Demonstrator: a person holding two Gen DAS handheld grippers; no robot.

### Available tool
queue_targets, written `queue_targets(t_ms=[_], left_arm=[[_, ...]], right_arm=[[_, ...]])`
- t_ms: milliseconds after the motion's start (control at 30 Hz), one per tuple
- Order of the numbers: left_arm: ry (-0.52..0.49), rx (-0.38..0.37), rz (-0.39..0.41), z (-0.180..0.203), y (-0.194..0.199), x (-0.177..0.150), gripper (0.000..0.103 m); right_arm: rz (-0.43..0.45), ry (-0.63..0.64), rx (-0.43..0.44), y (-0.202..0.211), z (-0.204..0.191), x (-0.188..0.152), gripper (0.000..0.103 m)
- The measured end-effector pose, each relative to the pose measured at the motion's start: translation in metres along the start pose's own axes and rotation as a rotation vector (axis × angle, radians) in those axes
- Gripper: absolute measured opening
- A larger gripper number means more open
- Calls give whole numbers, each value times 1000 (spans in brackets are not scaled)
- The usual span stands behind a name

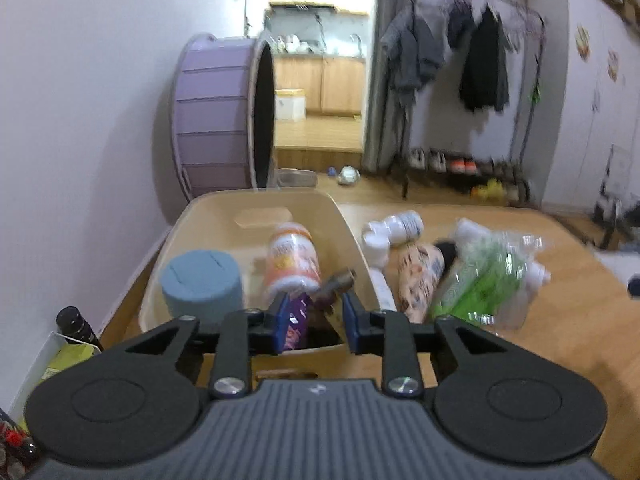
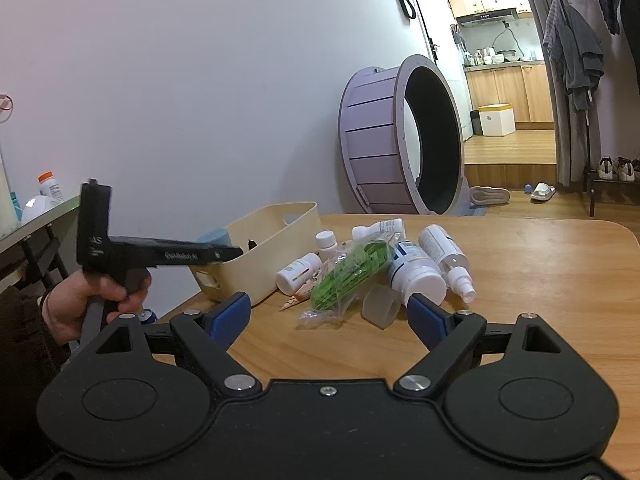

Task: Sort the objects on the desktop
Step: 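Lift the snack bag with the left tool into the basket and release, then reach the right tool to the large white fish-oil bottle and grasp it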

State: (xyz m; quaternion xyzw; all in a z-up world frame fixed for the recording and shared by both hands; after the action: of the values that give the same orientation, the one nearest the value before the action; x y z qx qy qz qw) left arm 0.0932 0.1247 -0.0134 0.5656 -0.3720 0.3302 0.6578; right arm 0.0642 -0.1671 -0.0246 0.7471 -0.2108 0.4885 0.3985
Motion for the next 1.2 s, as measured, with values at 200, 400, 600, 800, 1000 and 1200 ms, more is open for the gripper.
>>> queue_targets(t_ms=[200,400,600,800,1000,1200], left_arm=[[-5,-32,-47,3,9,-3,25],[-16,-65,-82,14,28,-13,25],[23,-88,-5,22,50,-15,32],[65,-196,105,45,70,-12,47],[86,-277,122,72,69,-26,48],[36,-317,125,84,64,-33,49]], right_arm=[[2,4,3,0,0,1,85],[5,11,4,0,-2,2,85],[14,19,-31,-5,7,7,85],[-6,22,-131,-29,34,13,85],[-39,90,-145,-63,46,12,63],[-71,144,-140,-91,46,10,61]])
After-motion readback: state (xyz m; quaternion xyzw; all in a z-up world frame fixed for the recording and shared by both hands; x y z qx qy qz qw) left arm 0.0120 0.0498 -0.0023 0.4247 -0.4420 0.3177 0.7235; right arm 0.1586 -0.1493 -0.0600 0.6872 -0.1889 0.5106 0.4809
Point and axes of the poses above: each gripper's, at about its wrist camera, not at the fingertips, and y roughly against the way its jaws point, z to its right, x to its top, the point moved 3 cm from there along -y, roughly the way its jaws point, and after that the axes turned 8 degrees about -x, right-handed, at the moved point
